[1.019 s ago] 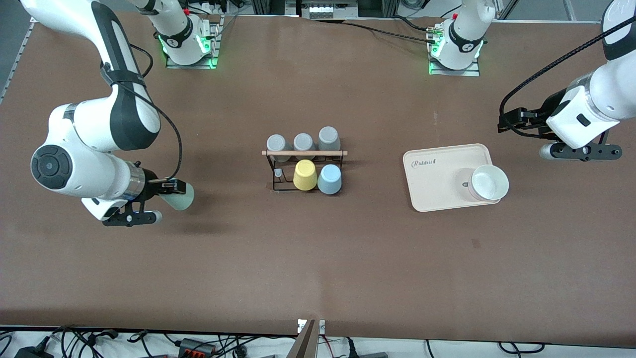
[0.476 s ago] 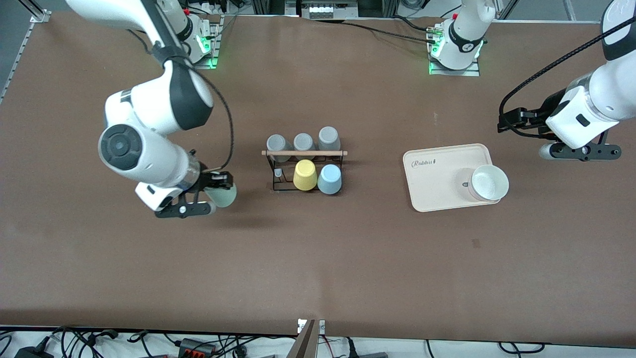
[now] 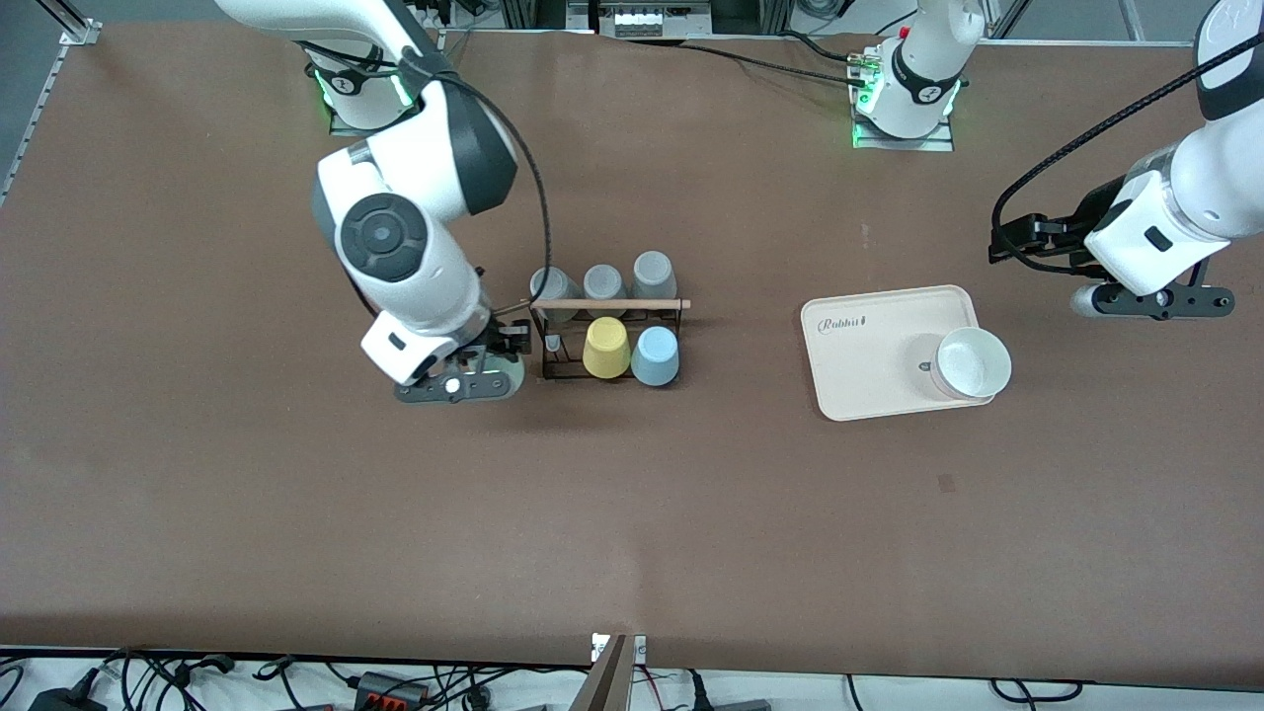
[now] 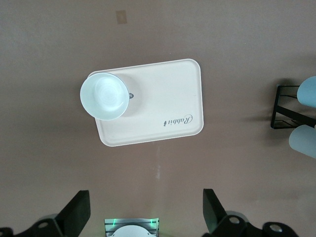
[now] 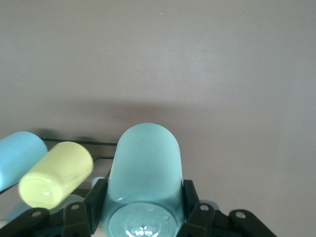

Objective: Hang scattered cups on rack with three cups
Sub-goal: 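Hang the pale green cup on the rack beside the yellow cup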

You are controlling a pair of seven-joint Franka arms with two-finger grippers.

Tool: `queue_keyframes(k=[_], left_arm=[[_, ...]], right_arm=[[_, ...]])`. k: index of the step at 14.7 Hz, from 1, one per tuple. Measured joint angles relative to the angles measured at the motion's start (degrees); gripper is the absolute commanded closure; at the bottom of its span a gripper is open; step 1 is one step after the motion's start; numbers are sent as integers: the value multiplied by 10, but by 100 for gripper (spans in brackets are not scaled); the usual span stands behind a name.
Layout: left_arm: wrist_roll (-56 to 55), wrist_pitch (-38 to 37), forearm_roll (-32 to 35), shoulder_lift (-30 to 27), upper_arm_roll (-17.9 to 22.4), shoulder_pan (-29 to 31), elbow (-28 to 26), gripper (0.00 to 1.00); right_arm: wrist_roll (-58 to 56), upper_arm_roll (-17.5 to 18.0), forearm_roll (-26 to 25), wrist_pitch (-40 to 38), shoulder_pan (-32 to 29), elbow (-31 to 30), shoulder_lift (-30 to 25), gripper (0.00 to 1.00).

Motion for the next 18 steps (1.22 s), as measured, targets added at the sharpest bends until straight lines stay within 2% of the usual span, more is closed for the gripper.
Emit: queue_keyframes(k=[9,18], left_arm=[[0,0,0,0,0,0,0,0],[0,0,0,0,0,0,0,0]], right_arm=[[37,0,0,1,40,3,10,70],[37,0,0,-17,44,3,26,70]])
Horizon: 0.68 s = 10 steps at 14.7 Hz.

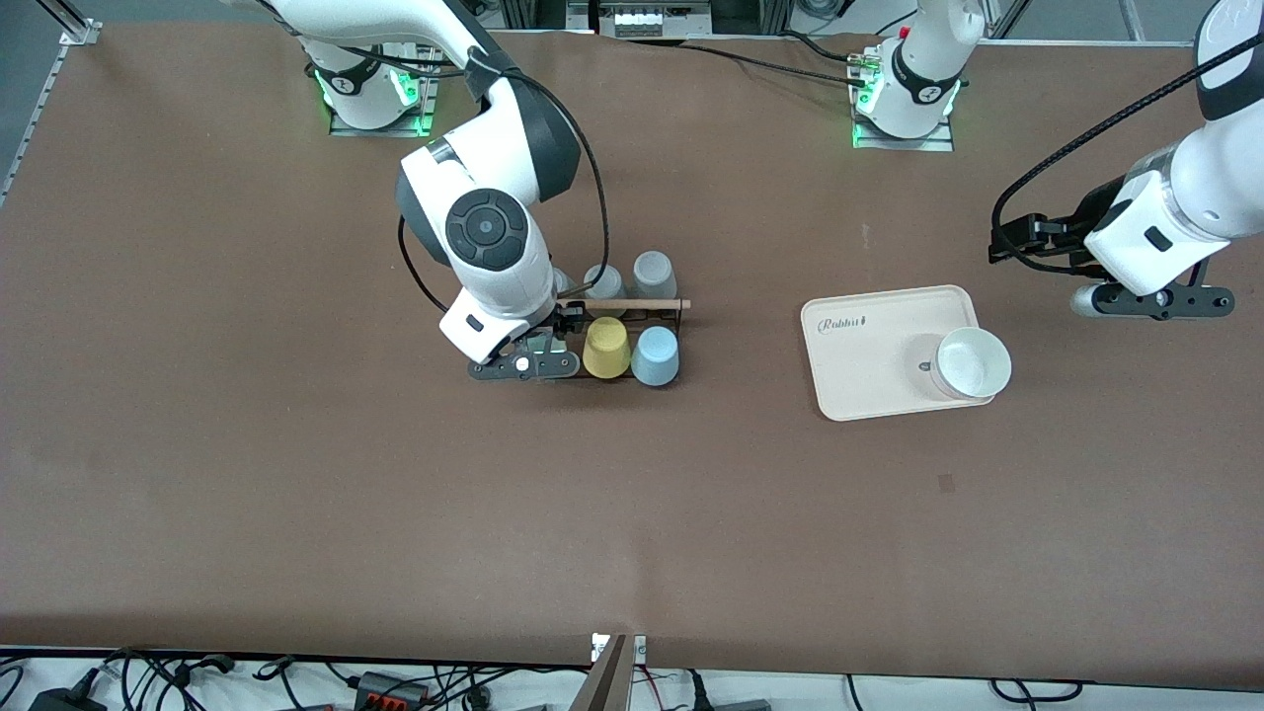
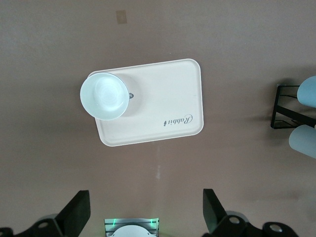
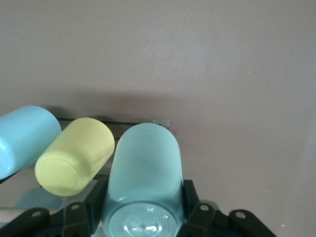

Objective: Hang scattered cups on rack with three cups
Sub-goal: 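Hang the pale green cup on the rack beside the yellow cup, then open the right gripper and pull it back from the rack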

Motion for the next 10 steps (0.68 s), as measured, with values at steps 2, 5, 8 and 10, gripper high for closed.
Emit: queue_keyframes(k=[2,5,8,10], left_arm=[[0,0,0,0,0,0,0,0],[0,0,0,0,0,0,0,0],[0,0,0,0,0,0,0,0],[0,0,0,0,0,0,0,0]], right_arm=[[0,0,0,2,4,0,4,70],[0,0,0,11,9,0,13,69],[0,0,0,14,12,0,22,69],[0,0,0,14,14,0,29,69]])
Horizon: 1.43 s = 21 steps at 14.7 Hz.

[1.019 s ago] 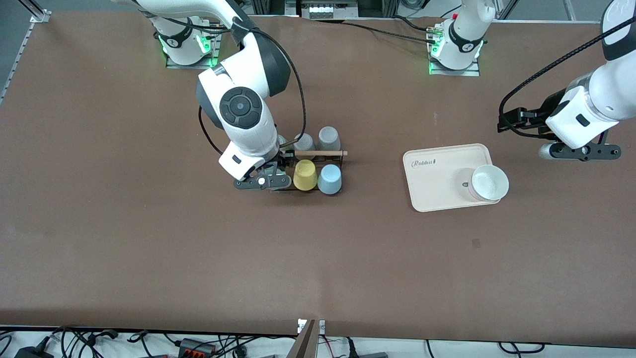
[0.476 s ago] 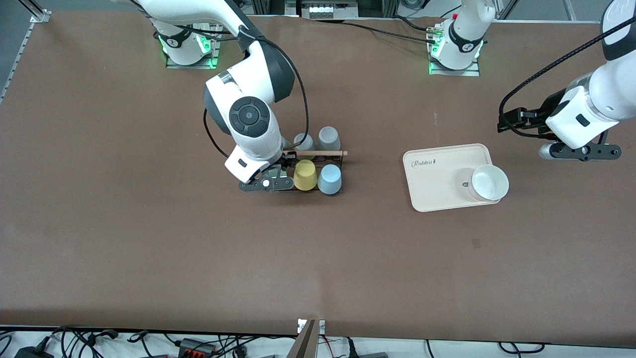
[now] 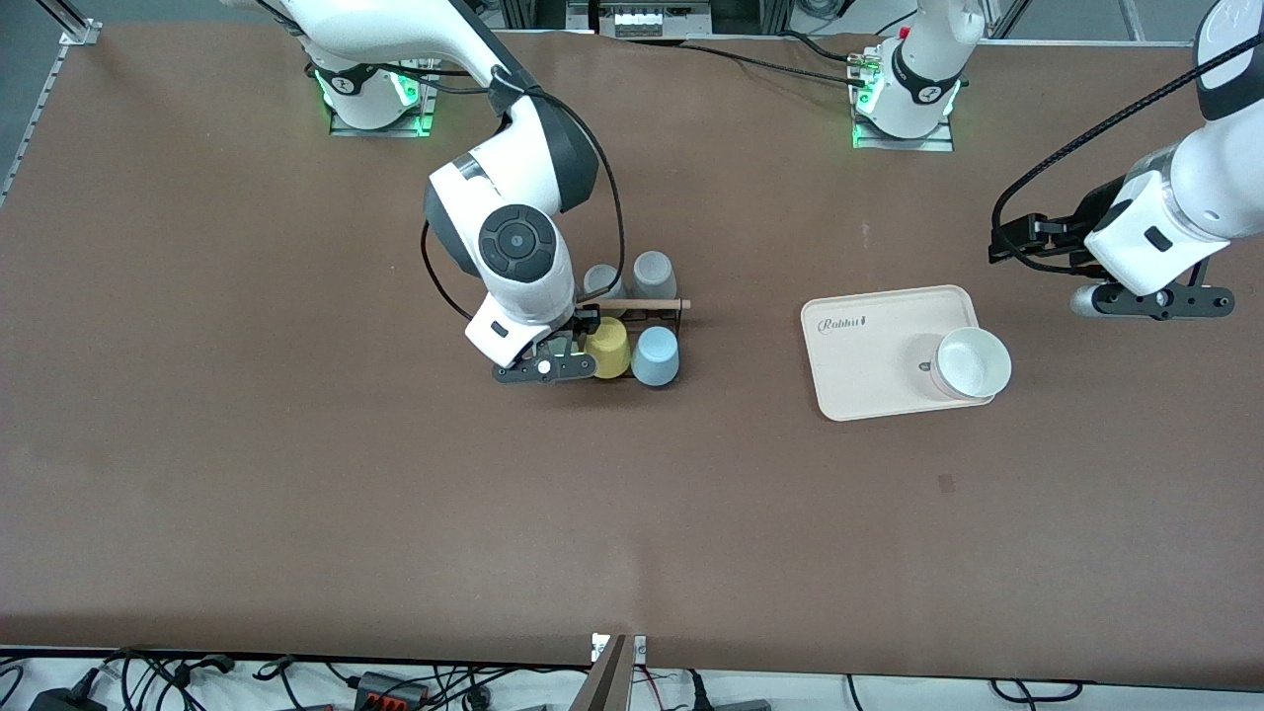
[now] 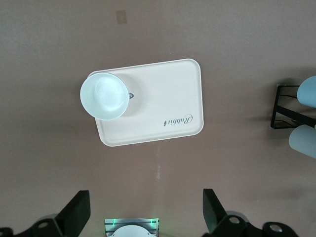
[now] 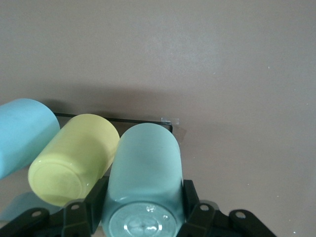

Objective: Hang scattered cups on rack with three cups
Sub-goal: 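Open the right gripper and pull it back from the rack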

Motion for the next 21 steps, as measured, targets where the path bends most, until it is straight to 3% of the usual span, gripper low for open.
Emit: queue_keyframes(k=[2,3,4,5,14,21], left_arm=[[0,0,0,0,0,0,0,0],[0,0,0,0,0,0,0,0],[0,0,0,0,0,0,0,0],[0,0,0,0,0,0,0,0],[0,0,0,0,0,0,0,0],[0,-2,0,0,0,0,-1,0]], right_arm=[[1,0,0,1,0,0,9,67],[1,0,0,3,0,0,15,54],[1,0,0,6,0,0,20,8],[2,-1,0,10,0,0,25,0],[5,-16,49,-5,-34,49,16,0],[-59,-23,48,-58,-173,84,-43,0]])
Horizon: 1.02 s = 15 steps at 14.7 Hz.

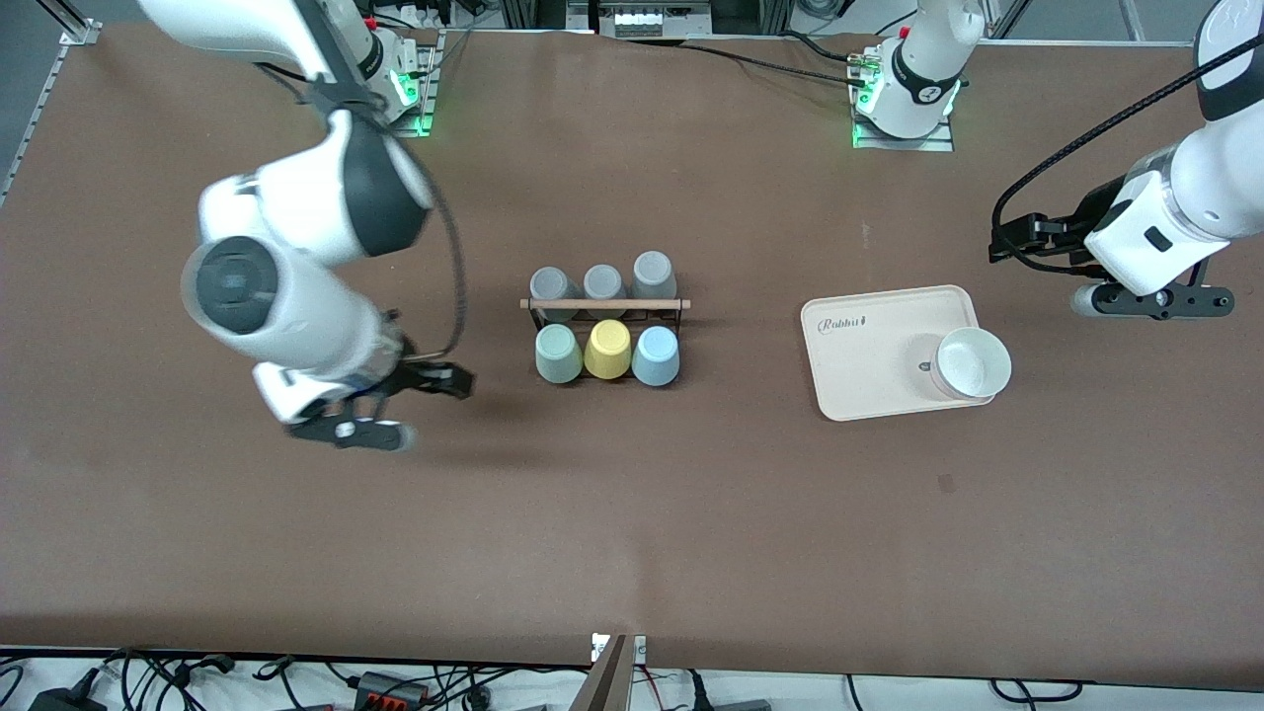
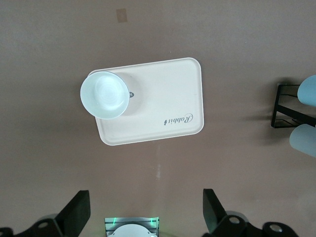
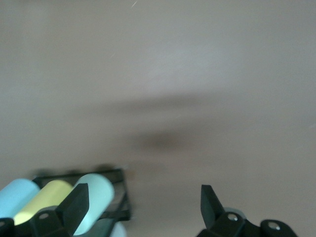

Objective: Hang scattered cups on rack with three cups

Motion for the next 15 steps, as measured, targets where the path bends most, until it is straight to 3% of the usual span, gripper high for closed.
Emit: queue_keyframes(k=[5,15], left_arm=[[0,-1,0,0,0,0,0,0],[0,-1,0,0,1,0,0,0]], right_arm=[[-110,-3,-7,-25,-114,2,-38,0],[-241,-5,-24,-47,-215,-22,-113,0]])
